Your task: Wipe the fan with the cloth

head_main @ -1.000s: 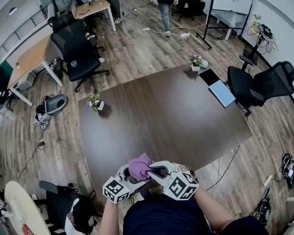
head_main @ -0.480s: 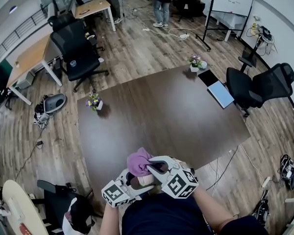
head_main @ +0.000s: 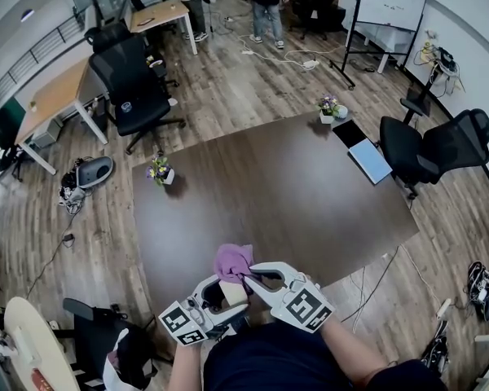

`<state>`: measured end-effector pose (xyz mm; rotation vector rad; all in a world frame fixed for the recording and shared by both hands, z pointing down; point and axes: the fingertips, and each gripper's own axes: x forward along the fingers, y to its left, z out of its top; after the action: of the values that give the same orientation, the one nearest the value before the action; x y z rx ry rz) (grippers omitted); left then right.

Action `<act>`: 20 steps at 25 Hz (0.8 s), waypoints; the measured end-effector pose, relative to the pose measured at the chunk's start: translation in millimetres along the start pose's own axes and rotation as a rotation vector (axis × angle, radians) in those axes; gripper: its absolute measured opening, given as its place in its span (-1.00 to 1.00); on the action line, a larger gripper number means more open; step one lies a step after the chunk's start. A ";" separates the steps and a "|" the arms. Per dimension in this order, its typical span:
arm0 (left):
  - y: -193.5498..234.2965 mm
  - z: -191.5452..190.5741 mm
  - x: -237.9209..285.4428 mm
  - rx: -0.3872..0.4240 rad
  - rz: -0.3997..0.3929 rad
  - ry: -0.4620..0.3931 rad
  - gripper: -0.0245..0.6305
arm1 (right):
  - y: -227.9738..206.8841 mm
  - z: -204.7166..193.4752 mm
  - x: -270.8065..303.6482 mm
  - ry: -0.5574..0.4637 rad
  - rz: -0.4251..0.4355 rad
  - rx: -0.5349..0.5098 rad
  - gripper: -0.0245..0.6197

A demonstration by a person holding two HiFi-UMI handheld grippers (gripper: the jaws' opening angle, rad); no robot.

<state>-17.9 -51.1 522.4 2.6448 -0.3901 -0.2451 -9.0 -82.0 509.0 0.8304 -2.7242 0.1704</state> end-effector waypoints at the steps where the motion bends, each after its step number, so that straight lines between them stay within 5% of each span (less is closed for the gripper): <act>1: 0.3 3.9 -1.0 -0.016 0.002 -0.027 0.23 | 0.5 1.4 -0.4 -0.011 0.003 0.016 -0.79; 8: 9.9 46.9 -18.4 -0.149 -0.002 -0.279 0.22 | 12.8 6.5 2.1 -0.063 0.061 0.066 -0.79; 20: 46.3 84.1 -43.9 -0.186 0.085 -0.433 0.22 | 44.1 -5.9 16.6 -0.042 0.190 0.075 -0.79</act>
<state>-89.8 -111.6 474.2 2.3742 -0.5842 -0.7925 -45.5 -53.2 518.5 0.5995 -2.8497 0.2990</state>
